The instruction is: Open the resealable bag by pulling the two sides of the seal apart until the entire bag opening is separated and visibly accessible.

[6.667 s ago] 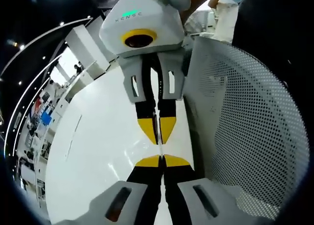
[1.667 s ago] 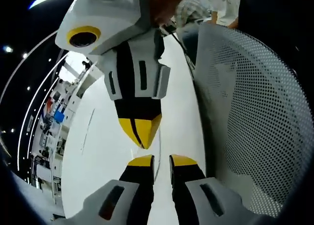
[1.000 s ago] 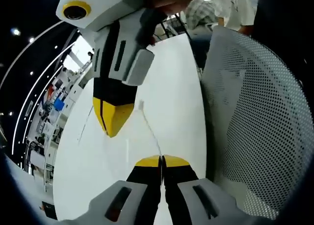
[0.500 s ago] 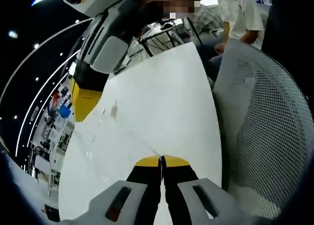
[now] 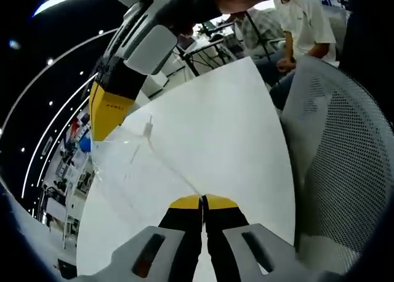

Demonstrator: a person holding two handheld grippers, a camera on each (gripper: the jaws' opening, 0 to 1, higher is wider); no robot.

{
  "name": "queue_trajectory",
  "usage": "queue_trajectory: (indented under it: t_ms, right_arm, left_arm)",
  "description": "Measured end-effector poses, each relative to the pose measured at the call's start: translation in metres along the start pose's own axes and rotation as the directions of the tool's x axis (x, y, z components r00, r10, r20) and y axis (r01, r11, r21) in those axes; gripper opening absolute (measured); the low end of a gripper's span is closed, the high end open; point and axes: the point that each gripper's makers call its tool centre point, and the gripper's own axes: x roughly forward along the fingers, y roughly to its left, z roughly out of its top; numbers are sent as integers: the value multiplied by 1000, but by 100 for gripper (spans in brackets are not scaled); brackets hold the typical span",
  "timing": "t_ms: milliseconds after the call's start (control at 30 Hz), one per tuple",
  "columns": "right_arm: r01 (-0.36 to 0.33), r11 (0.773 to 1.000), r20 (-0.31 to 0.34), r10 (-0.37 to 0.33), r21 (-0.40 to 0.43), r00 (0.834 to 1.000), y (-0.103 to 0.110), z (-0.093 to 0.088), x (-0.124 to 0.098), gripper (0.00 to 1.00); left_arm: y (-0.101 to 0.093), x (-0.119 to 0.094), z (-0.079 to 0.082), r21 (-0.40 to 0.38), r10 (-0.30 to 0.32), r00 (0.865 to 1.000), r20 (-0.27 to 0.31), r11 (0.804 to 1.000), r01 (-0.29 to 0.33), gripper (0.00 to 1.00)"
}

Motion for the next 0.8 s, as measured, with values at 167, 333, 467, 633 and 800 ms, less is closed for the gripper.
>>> queue_trajectory:
  t_ms: [167,333,467,633,800]
  right_arm:
    - [-35,998,-13,35,44,999,20,-15,3,0]
    - [-60,996,-43,63,63,997,35,-30,3,0]
    - [-89,991,-46,94,104,994,51,-38,6,0]
    - [-110,985,-64,119,130,991,69,-48,10,0]
    - [-122,979,-84,137,165,987,84,-61,17,0]
  left_arm:
    - [-17,3,-13,-33,-38,999,-19,999,38,0]
    - [-43,-2,-14,-23,-126,992,4,992,126,0]
    - [-54,-2,-23,-54,-144,990,-8,988,143,0]
    - [-64,-5,-35,-86,-166,986,-27,983,163,0]
    - [-63,-9,-42,-125,-131,991,-32,984,126,2]
